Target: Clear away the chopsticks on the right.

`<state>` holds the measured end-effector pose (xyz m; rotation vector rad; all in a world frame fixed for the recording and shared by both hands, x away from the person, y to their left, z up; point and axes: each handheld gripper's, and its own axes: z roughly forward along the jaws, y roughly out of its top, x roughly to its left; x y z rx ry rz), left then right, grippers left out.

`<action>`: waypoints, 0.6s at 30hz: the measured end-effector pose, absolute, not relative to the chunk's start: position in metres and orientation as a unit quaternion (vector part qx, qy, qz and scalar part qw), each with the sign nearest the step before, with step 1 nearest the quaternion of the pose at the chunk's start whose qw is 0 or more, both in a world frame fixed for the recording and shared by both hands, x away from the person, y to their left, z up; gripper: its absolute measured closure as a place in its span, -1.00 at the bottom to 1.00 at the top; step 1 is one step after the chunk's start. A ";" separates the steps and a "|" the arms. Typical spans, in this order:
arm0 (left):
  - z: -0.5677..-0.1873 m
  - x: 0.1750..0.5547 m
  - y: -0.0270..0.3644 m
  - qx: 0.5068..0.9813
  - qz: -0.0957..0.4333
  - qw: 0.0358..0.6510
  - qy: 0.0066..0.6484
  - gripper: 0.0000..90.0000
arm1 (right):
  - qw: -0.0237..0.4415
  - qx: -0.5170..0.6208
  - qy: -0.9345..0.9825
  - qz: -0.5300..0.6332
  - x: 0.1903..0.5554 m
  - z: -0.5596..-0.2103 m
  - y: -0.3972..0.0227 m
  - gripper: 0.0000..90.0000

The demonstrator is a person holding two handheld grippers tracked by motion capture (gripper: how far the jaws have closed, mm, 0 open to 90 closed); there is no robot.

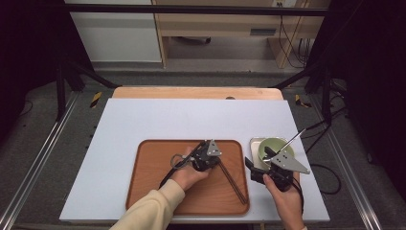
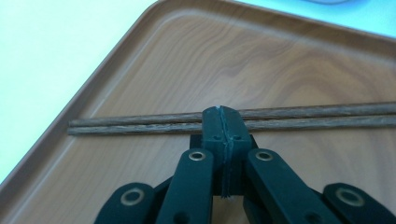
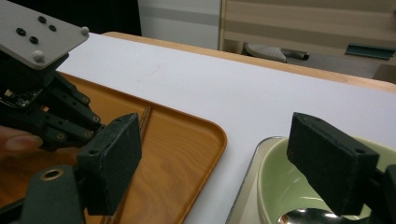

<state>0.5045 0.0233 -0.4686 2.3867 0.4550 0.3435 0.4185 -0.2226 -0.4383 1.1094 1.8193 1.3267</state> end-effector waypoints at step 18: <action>-0.470 0.502 0.009 0.915 0.115 0.351 0.162 1.00 | 0.309 0.421 0.690 0.501 0.418 -0.439 -0.223 -0.60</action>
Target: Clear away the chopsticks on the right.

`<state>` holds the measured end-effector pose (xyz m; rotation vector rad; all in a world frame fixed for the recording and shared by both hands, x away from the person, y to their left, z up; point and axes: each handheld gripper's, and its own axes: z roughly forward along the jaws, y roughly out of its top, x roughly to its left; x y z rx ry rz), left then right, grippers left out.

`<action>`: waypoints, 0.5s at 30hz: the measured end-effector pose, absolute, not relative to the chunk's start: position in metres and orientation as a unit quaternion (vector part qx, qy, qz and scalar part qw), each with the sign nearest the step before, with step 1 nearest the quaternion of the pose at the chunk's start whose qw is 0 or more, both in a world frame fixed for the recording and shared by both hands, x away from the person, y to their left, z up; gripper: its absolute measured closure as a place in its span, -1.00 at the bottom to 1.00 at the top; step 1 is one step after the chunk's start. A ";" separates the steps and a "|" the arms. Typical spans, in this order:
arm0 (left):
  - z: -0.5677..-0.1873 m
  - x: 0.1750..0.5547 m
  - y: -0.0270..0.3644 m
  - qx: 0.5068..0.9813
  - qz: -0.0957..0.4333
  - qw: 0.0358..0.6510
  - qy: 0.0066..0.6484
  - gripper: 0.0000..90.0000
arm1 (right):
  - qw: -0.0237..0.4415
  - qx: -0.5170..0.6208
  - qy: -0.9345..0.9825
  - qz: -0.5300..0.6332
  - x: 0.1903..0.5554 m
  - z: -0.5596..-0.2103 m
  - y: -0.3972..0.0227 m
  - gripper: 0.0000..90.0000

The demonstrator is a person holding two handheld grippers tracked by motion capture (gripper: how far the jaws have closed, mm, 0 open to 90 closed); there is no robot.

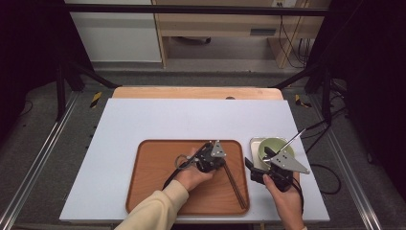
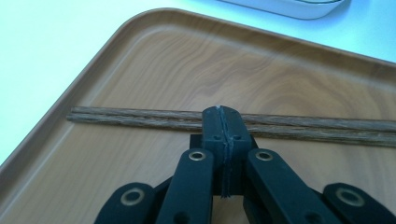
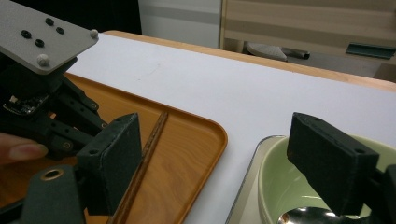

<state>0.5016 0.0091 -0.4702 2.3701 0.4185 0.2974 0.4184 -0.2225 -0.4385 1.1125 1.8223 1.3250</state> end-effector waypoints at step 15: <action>-0.471 0.501 -0.006 0.914 0.105 0.362 0.151 1.00 | 0.313 0.431 0.682 0.500 0.418 -0.438 -0.228 -0.60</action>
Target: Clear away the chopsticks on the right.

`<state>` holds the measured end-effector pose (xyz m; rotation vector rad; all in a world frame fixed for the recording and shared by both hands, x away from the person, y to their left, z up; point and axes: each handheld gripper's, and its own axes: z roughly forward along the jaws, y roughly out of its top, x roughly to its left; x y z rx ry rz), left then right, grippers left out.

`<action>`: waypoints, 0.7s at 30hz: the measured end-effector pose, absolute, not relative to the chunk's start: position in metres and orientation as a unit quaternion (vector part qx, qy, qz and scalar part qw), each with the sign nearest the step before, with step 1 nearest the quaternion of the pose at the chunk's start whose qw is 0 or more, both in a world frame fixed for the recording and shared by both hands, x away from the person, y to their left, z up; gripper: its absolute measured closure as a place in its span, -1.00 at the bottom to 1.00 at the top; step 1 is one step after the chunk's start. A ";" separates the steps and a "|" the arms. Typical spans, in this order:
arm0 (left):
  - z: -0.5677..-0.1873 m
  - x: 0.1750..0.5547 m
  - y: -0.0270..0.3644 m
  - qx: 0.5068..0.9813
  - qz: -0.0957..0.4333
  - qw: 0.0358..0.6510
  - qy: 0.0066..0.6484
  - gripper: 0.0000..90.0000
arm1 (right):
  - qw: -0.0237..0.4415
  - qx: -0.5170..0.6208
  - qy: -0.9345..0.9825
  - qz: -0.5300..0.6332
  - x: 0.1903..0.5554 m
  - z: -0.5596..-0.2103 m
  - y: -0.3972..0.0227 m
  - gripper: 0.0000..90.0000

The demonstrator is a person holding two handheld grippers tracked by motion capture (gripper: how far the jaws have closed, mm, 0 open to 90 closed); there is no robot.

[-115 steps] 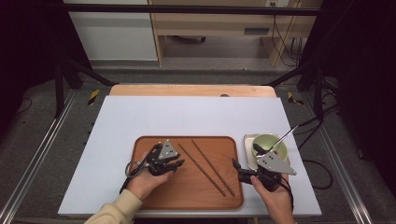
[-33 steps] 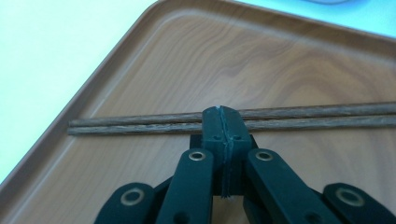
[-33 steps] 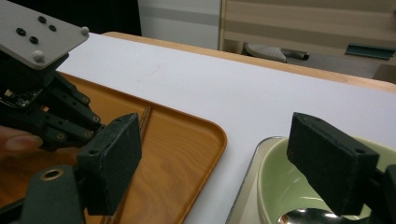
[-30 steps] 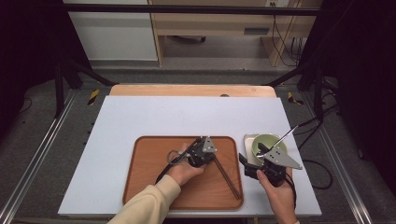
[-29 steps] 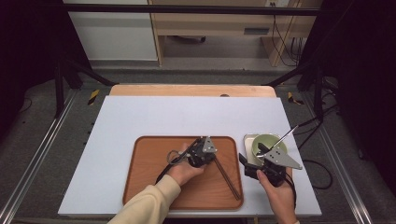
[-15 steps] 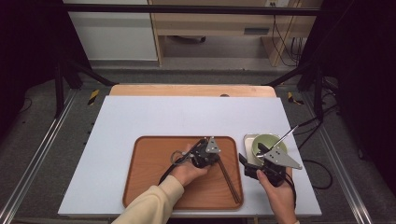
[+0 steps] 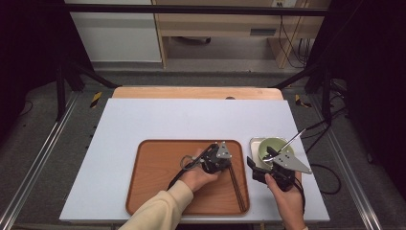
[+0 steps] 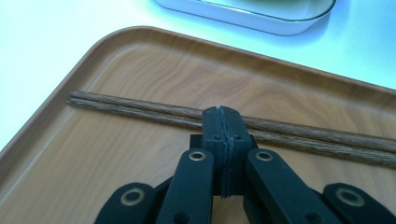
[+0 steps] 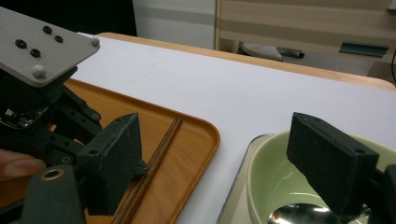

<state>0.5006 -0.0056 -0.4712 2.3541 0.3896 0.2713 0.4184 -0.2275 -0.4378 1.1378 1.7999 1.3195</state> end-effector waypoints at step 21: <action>-0.470 0.503 -0.013 0.913 0.109 0.366 0.142 1.00 | 0.325 0.441 0.671 0.499 0.416 -0.434 -0.238 -0.61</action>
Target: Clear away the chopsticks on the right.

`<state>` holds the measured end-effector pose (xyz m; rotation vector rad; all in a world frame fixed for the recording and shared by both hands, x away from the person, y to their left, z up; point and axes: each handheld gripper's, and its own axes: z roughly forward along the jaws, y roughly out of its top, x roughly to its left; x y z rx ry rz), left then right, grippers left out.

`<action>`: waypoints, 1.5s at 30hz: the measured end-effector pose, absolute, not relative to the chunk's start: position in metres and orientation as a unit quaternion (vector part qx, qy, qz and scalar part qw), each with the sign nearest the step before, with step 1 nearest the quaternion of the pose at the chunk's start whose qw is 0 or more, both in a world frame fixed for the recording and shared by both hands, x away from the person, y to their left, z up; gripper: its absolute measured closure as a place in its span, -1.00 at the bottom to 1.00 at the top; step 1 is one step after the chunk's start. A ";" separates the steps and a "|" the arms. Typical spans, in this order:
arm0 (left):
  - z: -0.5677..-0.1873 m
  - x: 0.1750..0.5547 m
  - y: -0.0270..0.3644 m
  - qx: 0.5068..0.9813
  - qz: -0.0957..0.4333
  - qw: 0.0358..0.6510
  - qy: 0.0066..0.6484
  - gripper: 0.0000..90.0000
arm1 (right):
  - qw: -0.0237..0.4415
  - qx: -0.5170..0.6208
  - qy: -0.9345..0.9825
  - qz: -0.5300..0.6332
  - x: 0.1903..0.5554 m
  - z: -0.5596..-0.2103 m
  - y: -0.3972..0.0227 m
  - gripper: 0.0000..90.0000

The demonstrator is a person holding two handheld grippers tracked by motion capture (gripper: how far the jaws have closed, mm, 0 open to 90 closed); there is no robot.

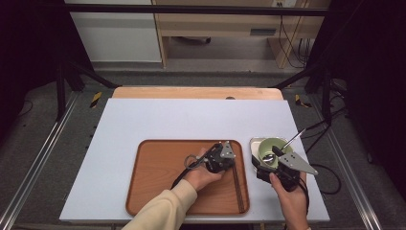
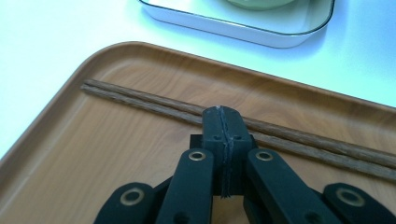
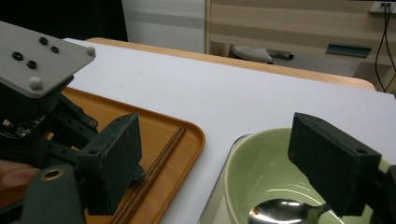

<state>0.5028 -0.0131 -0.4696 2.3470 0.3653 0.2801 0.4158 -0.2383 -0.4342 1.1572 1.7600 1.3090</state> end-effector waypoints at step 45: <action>-0.444 0.435 0.281 0.718 0.329 0.472 0.391 -0.62 | 0.337 0.545 0.603 0.475 0.413 -0.441 -0.317 -0.71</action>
